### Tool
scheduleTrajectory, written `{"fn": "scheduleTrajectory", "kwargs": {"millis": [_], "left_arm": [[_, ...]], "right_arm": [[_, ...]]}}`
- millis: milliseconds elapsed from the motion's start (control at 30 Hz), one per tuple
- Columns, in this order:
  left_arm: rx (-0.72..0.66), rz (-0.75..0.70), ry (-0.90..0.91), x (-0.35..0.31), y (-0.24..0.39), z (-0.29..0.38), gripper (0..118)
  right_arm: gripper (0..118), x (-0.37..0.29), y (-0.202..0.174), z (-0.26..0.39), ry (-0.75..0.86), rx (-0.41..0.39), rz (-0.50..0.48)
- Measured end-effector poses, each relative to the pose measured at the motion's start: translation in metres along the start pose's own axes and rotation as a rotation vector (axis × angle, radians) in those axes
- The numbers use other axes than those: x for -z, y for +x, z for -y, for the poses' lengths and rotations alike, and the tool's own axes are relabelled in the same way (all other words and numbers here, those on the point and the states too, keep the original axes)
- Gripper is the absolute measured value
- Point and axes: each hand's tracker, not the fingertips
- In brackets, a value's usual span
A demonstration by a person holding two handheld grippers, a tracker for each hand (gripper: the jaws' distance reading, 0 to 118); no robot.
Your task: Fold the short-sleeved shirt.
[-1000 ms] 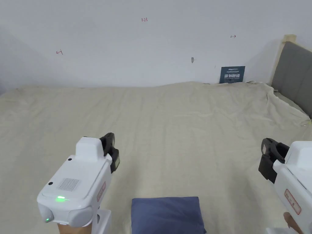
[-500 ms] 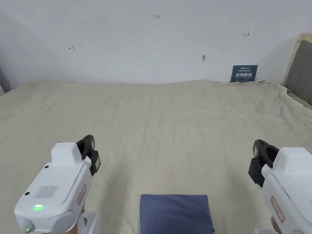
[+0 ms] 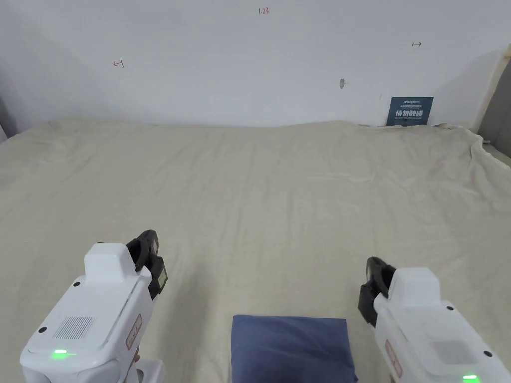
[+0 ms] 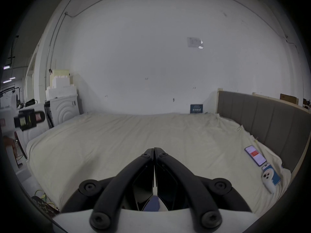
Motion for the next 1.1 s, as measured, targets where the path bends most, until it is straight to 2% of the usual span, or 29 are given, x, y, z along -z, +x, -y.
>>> {"fn": "scheduleTrajectory", "kwargs": {"millis": [267, 533, 733, 867, 933, 1000, 1067, 1100], "left_arm": [[0.004, 0.016, -0.034, 0.004, -0.003, 0.012, 0], [-0.006, 0.028, -0.087, 0.011, -0.005, 0.031, 0], [-0.027, 0.066, -0.17, 0.018, -0.001, 0.049, 0], [-0.11, 0.145, -0.327, 0.03, 0.005, 0.062, 2], [-0.164, 0.185, -0.433, 0.04, 0.008, 0.071, 12], [-0.219, 0.233, -0.551, 0.052, 0.011, 0.081, 38], [-0.265, 0.29, -0.669, 0.065, 0.015, 0.094, 74], [-0.29, 0.314, -0.718, 0.069, 0.017, 0.099, 82]], "right_arm": [[0, 0.039, -0.043, 0.064, -0.162, -0.013, -0.045], [0, 0.072, -0.055, 0.126, -0.322, -0.004, -0.031], [0, 0.08, -0.065, 0.144, -0.333, -0.033, -0.019], [0, 0.079, -0.061, 0.148, -0.314, 0.003, -0.019], [0, 0.08, -0.056, 0.153, -0.308, -0.009, -0.024], [0, 0.08, -0.056, 0.152, -0.307, -0.014, -0.027], [0, 0.079, -0.055, 0.15, -0.31, -0.008, -0.029], [0, 0.079, -0.056, 0.149, -0.312, -0.009, -0.029]]}}
